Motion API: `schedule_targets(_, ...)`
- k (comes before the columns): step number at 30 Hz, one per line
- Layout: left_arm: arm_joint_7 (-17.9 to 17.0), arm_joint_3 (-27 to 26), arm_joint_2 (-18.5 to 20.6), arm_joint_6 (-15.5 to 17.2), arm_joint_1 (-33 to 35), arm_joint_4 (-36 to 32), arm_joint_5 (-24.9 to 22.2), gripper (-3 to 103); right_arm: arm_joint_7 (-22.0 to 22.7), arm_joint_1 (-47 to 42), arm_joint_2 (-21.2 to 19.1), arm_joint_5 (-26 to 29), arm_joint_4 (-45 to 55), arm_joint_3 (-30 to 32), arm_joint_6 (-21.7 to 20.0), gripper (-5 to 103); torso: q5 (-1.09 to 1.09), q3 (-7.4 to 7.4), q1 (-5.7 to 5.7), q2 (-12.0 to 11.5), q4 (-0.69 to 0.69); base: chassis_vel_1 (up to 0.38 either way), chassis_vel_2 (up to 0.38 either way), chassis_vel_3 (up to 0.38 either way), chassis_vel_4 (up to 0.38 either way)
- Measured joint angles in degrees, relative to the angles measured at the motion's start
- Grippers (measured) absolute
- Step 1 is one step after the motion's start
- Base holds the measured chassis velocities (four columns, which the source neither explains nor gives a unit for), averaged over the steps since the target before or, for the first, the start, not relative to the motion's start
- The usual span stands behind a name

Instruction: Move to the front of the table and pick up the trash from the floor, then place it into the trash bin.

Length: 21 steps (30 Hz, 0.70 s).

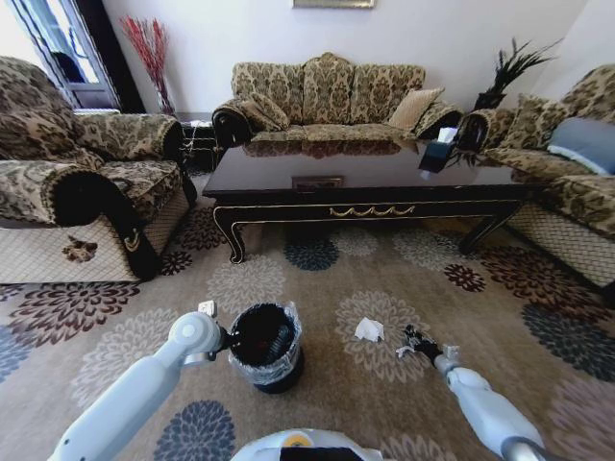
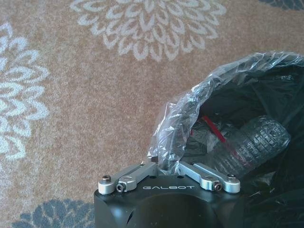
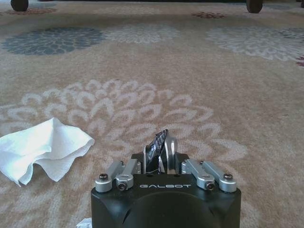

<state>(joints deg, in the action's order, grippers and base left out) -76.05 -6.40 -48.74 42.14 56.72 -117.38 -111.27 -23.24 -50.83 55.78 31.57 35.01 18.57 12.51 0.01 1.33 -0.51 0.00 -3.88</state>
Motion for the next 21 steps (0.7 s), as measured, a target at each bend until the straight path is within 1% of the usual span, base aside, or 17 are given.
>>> schedule_targets(3,0.0,0.0,0.1,0.0,0.0,-0.1,-0.1,0,0.2,-0.7,-0.4,0.7,1.6,0.0,-0.2,31,0.01,0.0,0.0,0.0,-0.01,0.0,0.0,0.0,0.0)
schedule_targets(6,-0.1,0.0,-0.3,0.0,0.0,-0.1,-0.1,0,1.0,-3.4,-2.1,3.5,8.4,0.1,-1.1,31,0.0,0.0,0.0,0.0,0.0,0.0,0.0,0.0,0.0)
schedule_targets(8,-0.3,0.1,-0.4,0.0,0.0,-0.1,0.0,0,1.1,-3.8,-2.4,4.0,9.6,0.1,-1.3,31,0.0,0.0,0.0,0.0,0.0,0.0,0.0,0.0,0.0)
schedule_targets(9,-0.4,0.3,-0.7,0.0,0.0,0.0,0.0,0,1.2,-4.7,-3.1,5.0,12.1,0.1,-1.5,31,0.0,0.0,0.0,0.0,0.0,0.0,0.0,0.0,0.0)
schedule_targets(10,-0.6,1.2,-1.4,0.0,-0.3,0.1,0.1,0,1.4,-6.7,-4.4,7.0,17.1,0.4,-1.8,31,-0.02,0.0,0.0,0.0,0.0,0.0,0.0,0.0,0.0)
schedule_targets(11,-0.6,1.2,-1.4,0.0,-0.3,0.1,0.1,0,1.4,-6.7,-4.4,7.0,17.1,0.4,-1.8,31,-0.02,0.0,0.0,0.0,0.0,0.0,0.0,0.0,0.0)
schedule_targets(13,-0.7,2.2,-2.2,0.0,-0.9,0.1,0.4,0,1.6,-9.6,-6.0,9.9,24.2,1.5,-2.4,31,-0.02,0.0,0.0,0.0,-0.02,0.0,0.0,0.0,0.0)
schedule_targets(14,-0.7,2.7,-2.5,0.0,-1.4,0.2,0.6,0,1.8,-11.6,-6.8,11.6,29.1,2.5,-2.8,31,-0.02,0.0,0.0,0.0,-0.01,0.0,0.0,0.0,0.0)
schedule_targets(15,-0.7,2.7,-2.5,0.0,-1.4,0.2,0.6,0,1.8,-11.6,-6.8,11.6,29.1,2.5,-2.8,31,-0.02,0.0,0.0,0.0,-0.01,0.0,0.0,0.0,0.0)
schedule_targets(17,-0.7,3.5,-2.9,0.0,-2.6,0.3,0.6,0,2.1,-14.7,-7.6,13.5,36.8,4.3,-3.4,31,-0.02,0.0,0.0,0.0,0.02,0.0,0.0,0.0,0.0)
schedule_targets(18,-0.7,3.5,-2.9,0.0,-2.6,0.3,0.6,0,2.1,-14.7,-7.6,13.5,36.8,4.3,-3.4,31,-0.02,0.0,0.0,0.0,0.02,0.0,0.0,0.0,0.0)
schedule_targets(19,-0.7,3.9,-3.1,0.0,-3.1,0.3,0.6,0,2.3,-16.0,-7.9,14.2,39.6,5.1,-3.6,31,-0.02,0.0,0.0,0.0,0.03,0.0,0.0,0.0,0.0)
schedule_targets(20,-0.8,4.9,-3.6,0.0,-4.5,0.8,0.6,0,2.7,-18.9,-8.4,15.2,45.0,6.6,-4.1,31,-0.02,0.0,0.0,0.0,0.01,0.0,0.0,0.0,0.0)
schedule_targets(21,-0.9,5.4,-3.9,0.0,-5.1,1.1,0.6,0,2.9,-20.3,-8.6,15.6,47.3,7.3,-4.3,31,-0.01,0.0,0.0,0.0,0.0,0.0,0.0,0.0,0.0)
